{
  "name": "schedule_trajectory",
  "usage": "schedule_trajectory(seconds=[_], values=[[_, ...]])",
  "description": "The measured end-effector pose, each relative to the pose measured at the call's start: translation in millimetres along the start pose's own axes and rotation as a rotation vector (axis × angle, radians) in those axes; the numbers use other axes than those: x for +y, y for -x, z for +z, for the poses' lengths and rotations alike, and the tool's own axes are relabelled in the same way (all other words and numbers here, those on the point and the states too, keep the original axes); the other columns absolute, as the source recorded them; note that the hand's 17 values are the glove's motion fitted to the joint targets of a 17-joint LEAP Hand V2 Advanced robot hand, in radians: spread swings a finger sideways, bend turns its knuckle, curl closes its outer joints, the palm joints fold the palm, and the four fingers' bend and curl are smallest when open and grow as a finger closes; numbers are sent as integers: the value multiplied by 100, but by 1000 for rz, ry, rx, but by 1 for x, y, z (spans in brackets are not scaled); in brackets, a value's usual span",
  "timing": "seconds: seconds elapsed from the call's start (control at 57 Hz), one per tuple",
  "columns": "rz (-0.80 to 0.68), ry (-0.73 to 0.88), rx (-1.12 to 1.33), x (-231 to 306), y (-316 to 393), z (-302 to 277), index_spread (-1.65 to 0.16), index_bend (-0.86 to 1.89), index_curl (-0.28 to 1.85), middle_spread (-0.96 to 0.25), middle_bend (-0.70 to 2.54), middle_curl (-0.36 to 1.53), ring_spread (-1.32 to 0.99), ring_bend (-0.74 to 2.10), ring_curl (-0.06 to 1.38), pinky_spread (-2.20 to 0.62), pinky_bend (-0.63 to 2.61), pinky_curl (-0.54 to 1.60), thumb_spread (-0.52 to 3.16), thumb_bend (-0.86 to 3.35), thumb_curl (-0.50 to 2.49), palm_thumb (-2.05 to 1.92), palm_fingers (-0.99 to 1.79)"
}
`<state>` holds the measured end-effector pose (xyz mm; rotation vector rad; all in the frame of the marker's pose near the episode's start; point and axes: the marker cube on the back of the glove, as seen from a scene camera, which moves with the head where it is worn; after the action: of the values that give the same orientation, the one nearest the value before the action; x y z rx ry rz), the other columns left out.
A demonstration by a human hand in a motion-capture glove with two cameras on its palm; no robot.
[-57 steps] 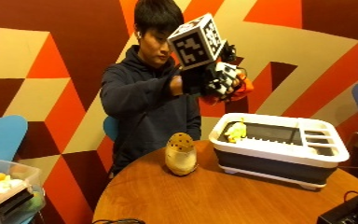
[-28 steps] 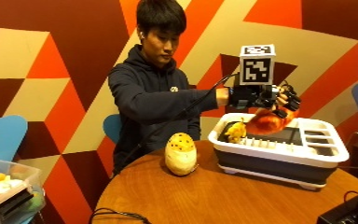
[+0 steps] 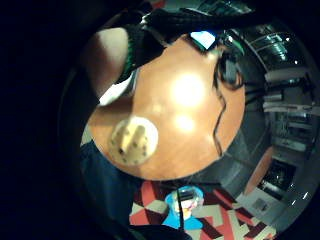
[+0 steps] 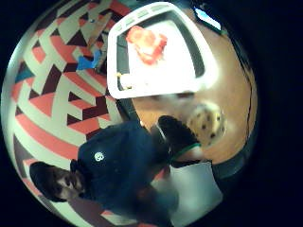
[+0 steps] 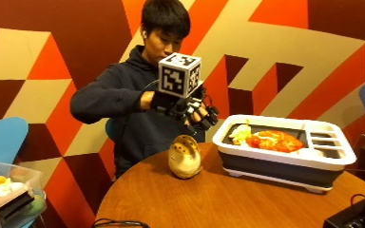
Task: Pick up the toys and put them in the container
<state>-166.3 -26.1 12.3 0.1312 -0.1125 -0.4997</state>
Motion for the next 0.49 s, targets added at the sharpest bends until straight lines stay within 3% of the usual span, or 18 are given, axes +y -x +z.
schedule_trajectory(seconds=[0.316, 0.491], values=[[79, -24, -89, 26, -8, 132, -10, 10, 36, 6, 16, 41, 3, 35, 33, 6, 98, 45, 124, -2, 41, 20, -7], [99, -43, 33, 23, -12, 153, -18, 27, 41, 2, 13, 35, 4, 51, 34, 2, 106, 43, 123, 9, 45, 45, 28]])
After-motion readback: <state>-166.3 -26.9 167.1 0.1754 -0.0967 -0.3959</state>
